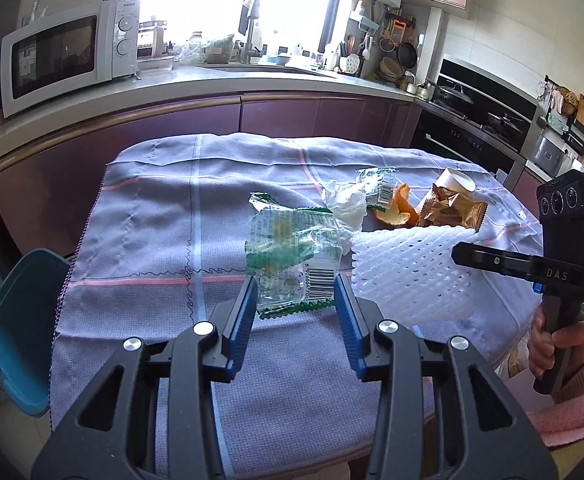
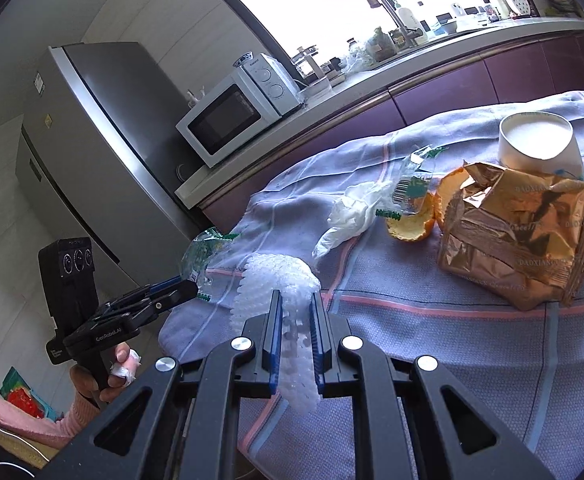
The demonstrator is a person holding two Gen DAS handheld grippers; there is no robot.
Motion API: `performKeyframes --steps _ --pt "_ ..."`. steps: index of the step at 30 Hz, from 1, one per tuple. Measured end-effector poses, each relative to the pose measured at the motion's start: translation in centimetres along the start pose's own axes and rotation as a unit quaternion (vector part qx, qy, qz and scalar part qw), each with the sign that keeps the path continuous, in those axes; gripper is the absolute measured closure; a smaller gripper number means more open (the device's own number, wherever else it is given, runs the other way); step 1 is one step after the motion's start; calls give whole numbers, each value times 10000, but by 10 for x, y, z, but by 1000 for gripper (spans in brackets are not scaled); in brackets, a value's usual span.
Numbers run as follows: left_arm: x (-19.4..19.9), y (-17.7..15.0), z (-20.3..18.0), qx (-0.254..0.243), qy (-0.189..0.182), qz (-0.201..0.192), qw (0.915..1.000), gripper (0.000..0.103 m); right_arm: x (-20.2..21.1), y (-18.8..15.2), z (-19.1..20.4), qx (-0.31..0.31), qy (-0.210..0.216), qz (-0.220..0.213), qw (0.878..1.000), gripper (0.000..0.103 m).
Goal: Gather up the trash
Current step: 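Lower the left gripper around the green plastic wrapper while the right gripper holds the net, then carry the clear wrapper and foam net to the teal bin and open both grippers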
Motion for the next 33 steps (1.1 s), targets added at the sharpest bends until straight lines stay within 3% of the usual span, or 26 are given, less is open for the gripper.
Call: performKeyframes --steps 20,33 --pt "41 -11 41 388 352 -253 9983 64 -52 21 50 394 523 326 9973 91" --pt "75 -20 91 804 807 -449 9925 63 -93 37 88 659 910 656 9915 91"
Point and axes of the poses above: each gripper's, at about its wrist camera, not at the fingertips, and x roughly against the way its jaws point, z to its left, y to its top, the point moved 9 cm from there along -x, roughly the way its jaws point, and after that the axes turned 10 degrees about z, right-handed, at the moved point
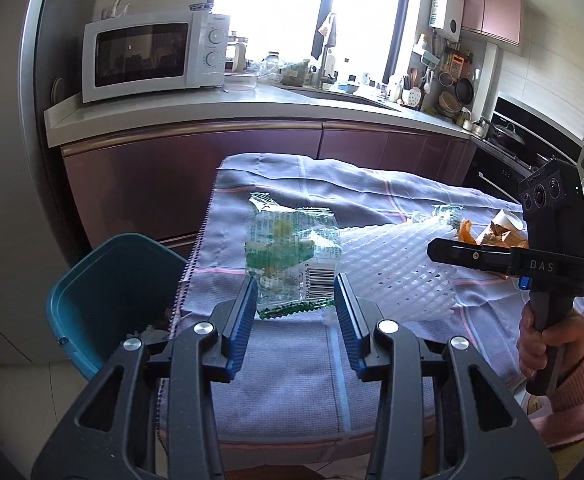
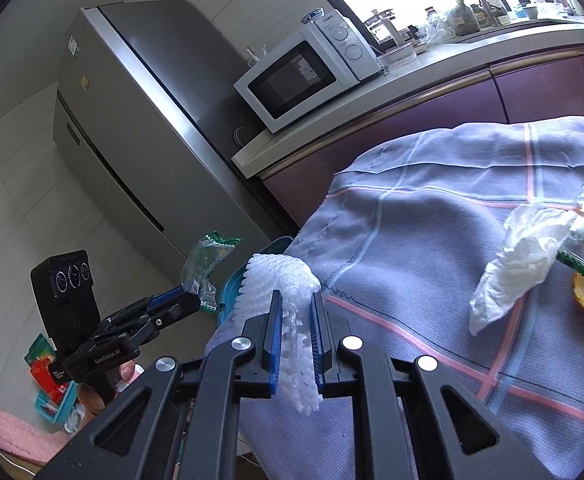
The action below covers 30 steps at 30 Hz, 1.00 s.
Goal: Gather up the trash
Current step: 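Carry the clear wrapper and foam net to the teal bin and open both grippers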
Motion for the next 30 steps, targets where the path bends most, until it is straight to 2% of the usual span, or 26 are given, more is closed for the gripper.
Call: performKeyframes --steps 15,30 --pt "28 -1 87 564 653 -185 9961 63 -66 41 44 410 255 447 9978 91" --pt "30 -8 144 1041 941 -177 9899 63 -129 69 67 670 146 712 9951 91"
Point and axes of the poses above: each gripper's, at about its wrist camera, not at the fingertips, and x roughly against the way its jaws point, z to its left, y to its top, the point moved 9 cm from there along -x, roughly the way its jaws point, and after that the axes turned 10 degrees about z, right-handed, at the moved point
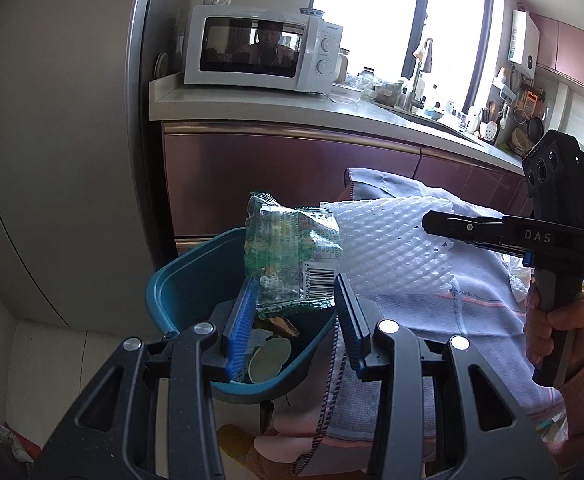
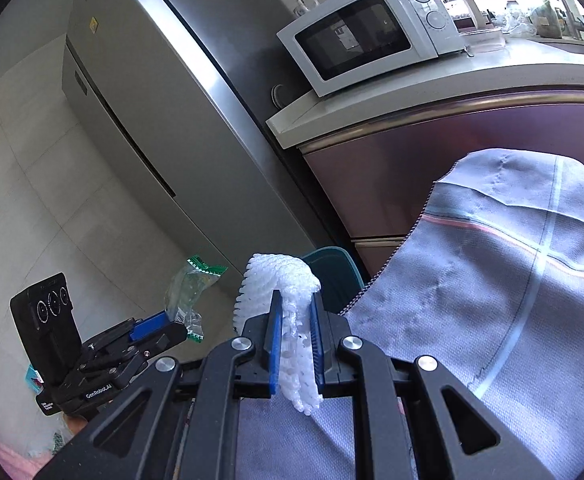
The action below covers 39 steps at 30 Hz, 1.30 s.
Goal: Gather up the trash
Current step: 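Carry the clear wrapper and foam net to the teal bin and open both grippers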
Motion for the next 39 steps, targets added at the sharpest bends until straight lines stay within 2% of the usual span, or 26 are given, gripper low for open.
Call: performKeyframes --steps 11,23,32,34,39 --pt "-20 7 28 203 150 104 9996 63 -54 12 7 189 -177 414 9988 91" --pt "-64 1 34 232 196 441 9986 62 -113 12 9 315 -341 997 9939 91" --pt "-98 -6 41 321 231 732 9965 62 -141 14 9 306 -347 1245 9911 90" --pt "-105 -6 44 338 236 783 9961 62 -147 17 9 288 -364 1282 9907 89" --pt "-126 -9 46 383 202 956 9945 59 -157 21 2 173 -500 1407 9886 75"
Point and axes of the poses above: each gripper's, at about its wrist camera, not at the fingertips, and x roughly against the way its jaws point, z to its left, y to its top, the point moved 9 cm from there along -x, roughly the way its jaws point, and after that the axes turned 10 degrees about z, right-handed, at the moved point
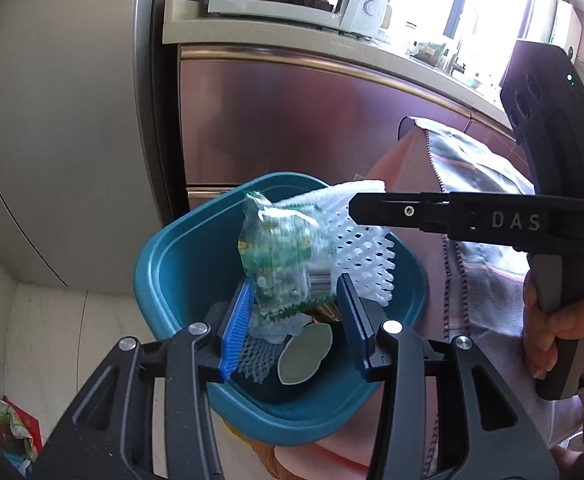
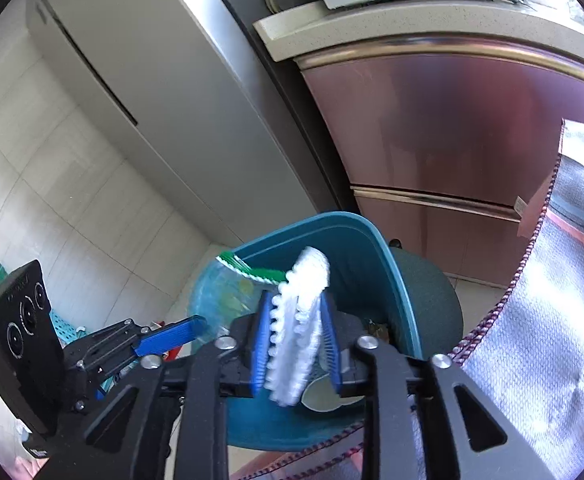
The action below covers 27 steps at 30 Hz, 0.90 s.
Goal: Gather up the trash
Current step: 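Carry the clear wrapper and foam net to the teal bin and open both grippers, then move both grippers back over the table toward the crumpled tissue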
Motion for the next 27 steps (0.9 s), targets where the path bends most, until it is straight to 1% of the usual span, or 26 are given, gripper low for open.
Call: performKeyframes --steps 7,12,19,23,27 --pt "-28 -5 4 99 21 258 9996 58 3 -4 -5 -68 18 -24 10000 74" --pt "-26 -7 2 105 -55 193 9997 58 14 -15 -9 -84 51 -102 9999 74" --pt "5 -6 -19 -96 -120 -198 9997 56 37 -27 -4 -8 130 -342 9993 73" --pt "30 -3 -41 -302 -256 -508 9979 55 64 -41 -3 84 99 -600 9981 71" --pt "55 -1 -71 -615 -481 -813 9936 53 101 -62 -9 64 31 -956 9954 69"
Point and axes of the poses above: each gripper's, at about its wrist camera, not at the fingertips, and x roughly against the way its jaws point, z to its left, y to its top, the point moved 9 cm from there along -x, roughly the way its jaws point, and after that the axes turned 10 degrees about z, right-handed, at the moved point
